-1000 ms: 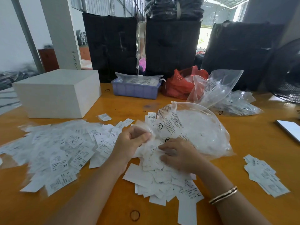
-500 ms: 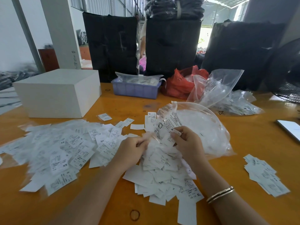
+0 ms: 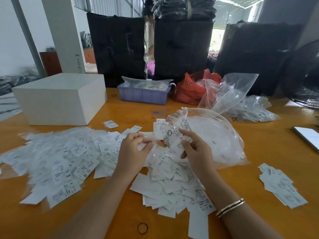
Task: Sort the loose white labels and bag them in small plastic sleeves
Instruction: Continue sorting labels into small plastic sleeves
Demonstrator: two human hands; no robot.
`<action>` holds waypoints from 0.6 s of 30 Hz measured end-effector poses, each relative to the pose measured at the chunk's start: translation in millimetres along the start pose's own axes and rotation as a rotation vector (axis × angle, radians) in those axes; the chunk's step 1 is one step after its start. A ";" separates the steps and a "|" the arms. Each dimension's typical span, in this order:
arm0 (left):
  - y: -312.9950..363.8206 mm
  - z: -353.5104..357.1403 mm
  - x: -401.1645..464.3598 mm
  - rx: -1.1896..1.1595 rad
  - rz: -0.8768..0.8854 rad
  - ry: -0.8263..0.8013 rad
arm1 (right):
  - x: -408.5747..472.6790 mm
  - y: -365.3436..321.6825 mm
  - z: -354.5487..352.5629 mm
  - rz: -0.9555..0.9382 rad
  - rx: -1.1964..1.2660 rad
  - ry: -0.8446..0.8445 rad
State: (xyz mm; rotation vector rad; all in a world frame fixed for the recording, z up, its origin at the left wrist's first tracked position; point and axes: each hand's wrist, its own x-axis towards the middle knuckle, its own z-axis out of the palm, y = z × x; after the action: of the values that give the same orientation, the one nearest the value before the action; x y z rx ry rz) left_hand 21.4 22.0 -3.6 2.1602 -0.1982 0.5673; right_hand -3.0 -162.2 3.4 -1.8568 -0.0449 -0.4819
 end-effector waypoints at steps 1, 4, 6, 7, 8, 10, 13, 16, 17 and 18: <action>2.9 -2.1 -0.5 -0.079 -0.046 -0.014 | -0.6 -0.4 1.1 -0.006 -0.028 -0.018; 10.0 -5.4 -2.4 -0.365 -0.200 -0.114 | -3.4 -4.1 4.8 -0.034 -0.088 -0.086; 14.3 -5.7 -3.7 -0.450 -0.235 -0.176 | -6.8 -8.5 6.2 -0.061 -0.095 -0.176; 16.2 -5.7 -4.1 -0.478 -0.239 -0.196 | -8.0 -10.2 6.9 -0.069 -0.098 -0.219; 16.5 -5.5 -4.3 -0.500 -0.230 -0.208 | -8.7 -11.0 7.8 -0.076 -0.106 -0.251; 19.2 -5.6 -5.1 -0.541 -0.205 -0.219 | -8.5 -9.8 10.6 -0.080 -0.135 -0.271; 18.6 -3.1 -6.9 -0.570 -0.169 -0.225 | -7.4 -8.4 11.9 -0.066 -0.108 -0.238; 16.7 -1.8 -6.0 -0.634 -0.205 -0.188 | -7.8 -9.0 10.6 0.003 -0.002 -0.226; 16.5 -1.8 -5.8 -0.678 -0.222 -0.184 | -8.1 -9.4 10.3 0.022 0.027 -0.227; 16.5 -1.8 -5.6 -0.746 -0.249 -0.183 | -8.2 -9.4 10.3 0.038 0.060 -0.226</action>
State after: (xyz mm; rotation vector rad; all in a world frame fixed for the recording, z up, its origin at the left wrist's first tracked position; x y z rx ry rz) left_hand 10.3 13.0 6.6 1.4725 -0.1968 0.1116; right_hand -9.9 -147.8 6.3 -1.8420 -0.1742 -0.2404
